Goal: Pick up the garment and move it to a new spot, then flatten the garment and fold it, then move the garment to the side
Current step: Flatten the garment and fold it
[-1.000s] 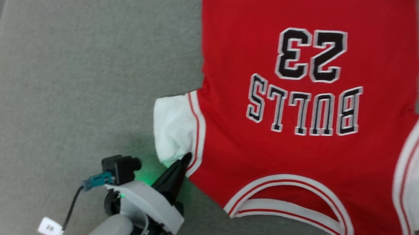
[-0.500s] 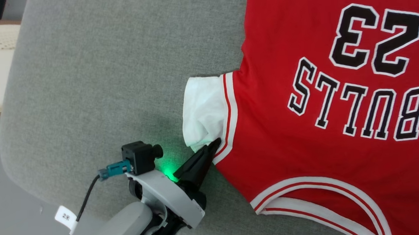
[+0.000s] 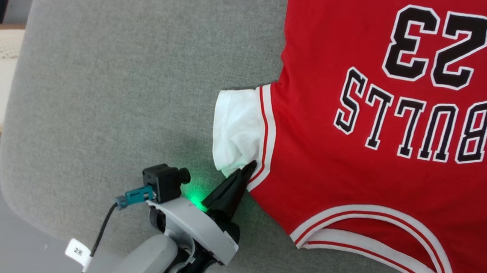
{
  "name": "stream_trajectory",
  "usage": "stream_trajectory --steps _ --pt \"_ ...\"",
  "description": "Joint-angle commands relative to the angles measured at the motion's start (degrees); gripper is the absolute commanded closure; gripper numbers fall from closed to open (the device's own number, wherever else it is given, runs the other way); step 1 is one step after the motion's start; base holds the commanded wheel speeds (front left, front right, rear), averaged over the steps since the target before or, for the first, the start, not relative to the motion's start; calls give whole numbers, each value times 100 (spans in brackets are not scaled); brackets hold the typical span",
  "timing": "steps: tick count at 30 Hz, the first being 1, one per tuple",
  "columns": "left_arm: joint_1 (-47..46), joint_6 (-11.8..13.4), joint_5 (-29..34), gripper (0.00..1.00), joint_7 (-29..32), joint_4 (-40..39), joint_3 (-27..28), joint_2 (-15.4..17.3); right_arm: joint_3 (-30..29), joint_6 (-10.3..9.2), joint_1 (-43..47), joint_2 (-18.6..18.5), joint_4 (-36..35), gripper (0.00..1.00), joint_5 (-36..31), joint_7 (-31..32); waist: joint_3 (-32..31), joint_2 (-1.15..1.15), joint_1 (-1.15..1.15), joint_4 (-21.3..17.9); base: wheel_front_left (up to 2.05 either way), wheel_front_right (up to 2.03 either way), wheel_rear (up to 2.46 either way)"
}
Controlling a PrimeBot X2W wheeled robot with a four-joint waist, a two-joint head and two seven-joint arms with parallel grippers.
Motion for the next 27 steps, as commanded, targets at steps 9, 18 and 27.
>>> stream_trajectory --steps 9,18,27 --pt "428 399 -114 100 -39 560 193 201 1129 0 948 294 501 100 872 -10 -928 0 0 -528 0 0 0" --pt "769 505 -203 100 -128 439 384 281 3148 -6 3057 -830 -1579 100 3414 573 -1881 0 0 -1095 0 0 0" --pt "912 667 -207 100 -95 329 471 511 2954 -6 5295 -2226 -4439 100 4791 1225 -2231 0 0 -1551 0 0 0"
